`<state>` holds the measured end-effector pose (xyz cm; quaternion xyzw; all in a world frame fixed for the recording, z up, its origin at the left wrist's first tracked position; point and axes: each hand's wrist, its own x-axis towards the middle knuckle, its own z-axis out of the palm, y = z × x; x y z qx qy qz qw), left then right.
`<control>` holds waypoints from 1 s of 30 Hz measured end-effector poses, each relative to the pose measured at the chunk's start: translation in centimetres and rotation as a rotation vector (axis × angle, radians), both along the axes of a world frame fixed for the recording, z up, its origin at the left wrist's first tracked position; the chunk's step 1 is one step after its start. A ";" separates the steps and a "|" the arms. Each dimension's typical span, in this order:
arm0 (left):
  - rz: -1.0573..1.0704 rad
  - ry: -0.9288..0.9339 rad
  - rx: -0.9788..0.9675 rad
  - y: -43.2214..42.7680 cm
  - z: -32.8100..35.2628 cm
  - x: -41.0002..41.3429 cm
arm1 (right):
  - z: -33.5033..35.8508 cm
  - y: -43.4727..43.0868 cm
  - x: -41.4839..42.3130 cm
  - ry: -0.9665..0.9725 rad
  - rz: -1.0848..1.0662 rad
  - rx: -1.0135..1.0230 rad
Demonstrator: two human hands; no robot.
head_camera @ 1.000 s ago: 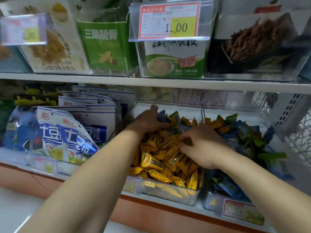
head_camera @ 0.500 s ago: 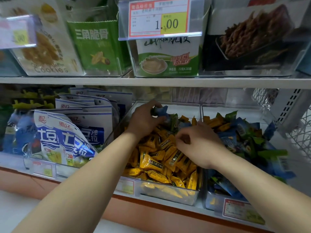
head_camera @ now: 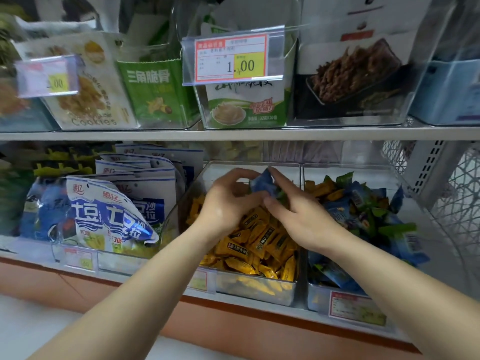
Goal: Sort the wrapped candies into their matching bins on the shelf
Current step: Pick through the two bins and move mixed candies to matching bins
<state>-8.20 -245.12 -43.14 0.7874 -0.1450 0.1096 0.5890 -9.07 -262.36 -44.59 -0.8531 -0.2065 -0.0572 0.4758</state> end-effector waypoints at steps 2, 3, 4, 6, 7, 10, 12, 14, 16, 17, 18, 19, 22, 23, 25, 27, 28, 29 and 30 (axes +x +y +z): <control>-0.054 0.061 -0.107 -1.4 0.2 -0.9 | 0.5 -0.5 -0.3 -0.001 -0.005 0.089; -0.071 0.080 -0.120 -2.0 0.3 -1.3 | 0.8 -0.9 -0.5 -0.007 -0.013 0.137; -0.094 0.097 -0.111 -2.5 0.4 -1.6 | 1.0 -1.4 -0.8 -0.018 -0.019 0.176; -0.211 0.154 -0.095 -2.9 0.8 -1.9 | 1.1 -2.5 -1.3 -0.035 -0.035 0.207; -0.286 0.200 -0.083 -2.7 1.2 -1.8 | 1.1 -3.2 -1.6 -0.025 -0.046 0.233; -0.225 0.192 0.038 -1.7 1.5 0.5 | 1.2 -5.7 -2.2 0.008 -0.147 0.317; 0.028 0.080 0.247 -1.2 0.8 3.4 | 1.4 -8.2 -1.8 -0.095 -0.317 0.078; 0.091 0.026 0.517 -1.5 -0.3 6.0 | 1.8 -10.1 -1.4 -0.082 -0.465 -0.437; 0.000 0.032 0.681 -2.5 -1.5 7.9 | 1.8 -10.5 -1.2 -0.094 -0.536 -0.758; -0.044 0.049 0.741 -3.0 -1.9 8.8 | 1.9 -10.1 -1.2 -0.131 -0.536 -0.780; -0.081 0.079 0.799 -3.6 -2.4 9.5 | 1.9 -9.5 -1.2 -0.172 -0.519 -0.734; -0.102 0.116 0.843 -4.2 -2.9 10.2 | 1.9 -8.8 -1.1 -0.206 -0.489 -0.664; -0.022 0.119 0.830 -4.6 -4.0 11.5 | 1.7 -6.9 -0.2 -0.213 -0.396 -0.551; 0.024 0.089 0.819 -4.3 -4.2 11.7 | 1.5 -6.5 0.1 -0.183 -0.368 -0.518; 0.033 0.092 0.800 -3.4 -4.4 11.8 | 1.0 -5.9 0.7 -0.114 -0.324 -0.438; 0.013 0.134 0.709 -2.4 -4.6 11.6 | 0.6 -5.4 1.2 -0.106 -0.312 -0.430; 0.013 0.138 0.663 -2.0 -4.7 11.5 | 0.5 -5.2 1.4 -0.114 -0.315 -0.437; 0.011 0.138 0.634 -1.7 -4.6 11.3 | 0.4 -5.0 1.6 -0.123 -0.319 -0.437; 0.006 0.142 0.627 -1.5 -4.5 11.1 | 0.4 -4.8 1.8 -0.127 -0.321 -0.432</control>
